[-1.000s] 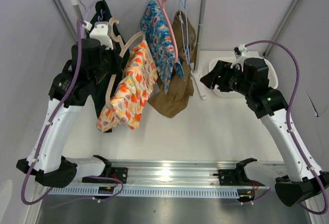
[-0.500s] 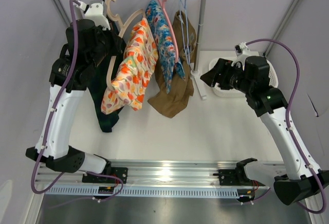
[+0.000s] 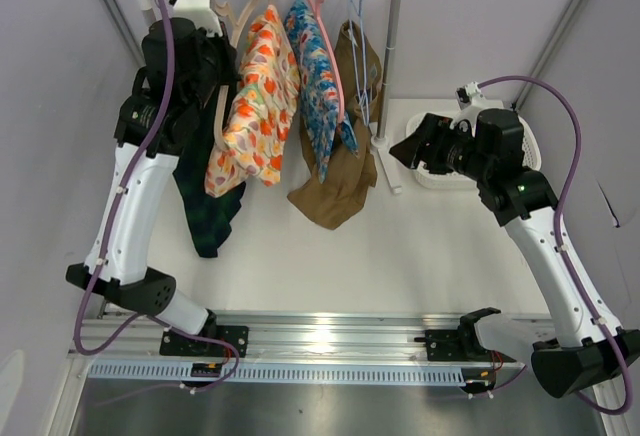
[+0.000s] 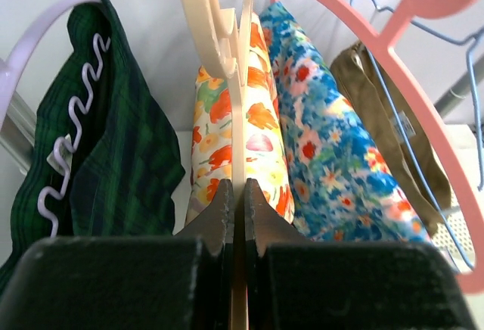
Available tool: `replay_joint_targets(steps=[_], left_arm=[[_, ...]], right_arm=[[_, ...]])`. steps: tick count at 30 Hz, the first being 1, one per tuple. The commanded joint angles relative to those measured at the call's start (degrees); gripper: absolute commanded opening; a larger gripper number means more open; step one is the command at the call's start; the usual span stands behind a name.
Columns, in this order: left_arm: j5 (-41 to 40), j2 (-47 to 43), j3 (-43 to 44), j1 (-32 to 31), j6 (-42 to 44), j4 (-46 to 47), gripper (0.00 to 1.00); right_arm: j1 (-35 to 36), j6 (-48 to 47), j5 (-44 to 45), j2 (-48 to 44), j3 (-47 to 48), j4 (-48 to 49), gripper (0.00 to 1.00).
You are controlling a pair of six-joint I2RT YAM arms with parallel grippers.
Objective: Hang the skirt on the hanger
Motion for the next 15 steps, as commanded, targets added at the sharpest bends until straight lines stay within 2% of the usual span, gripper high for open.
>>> replay_joint_targets(steps=[1, 15], left_arm=[[-2.29, 0.69, 3.82, 0.91, 1.84, 7.48, 0.0], [0.08, 7.1, 8.47, 4.07, 3.68, 10.29, 0.0]], right_arm=[[-0.27, 0.25, -1.58, 0.31, 0.19, 2.81, 0.76], [-0.62, -0.1, -1.94, 2.5, 0.1, 4.48, 0.76]])
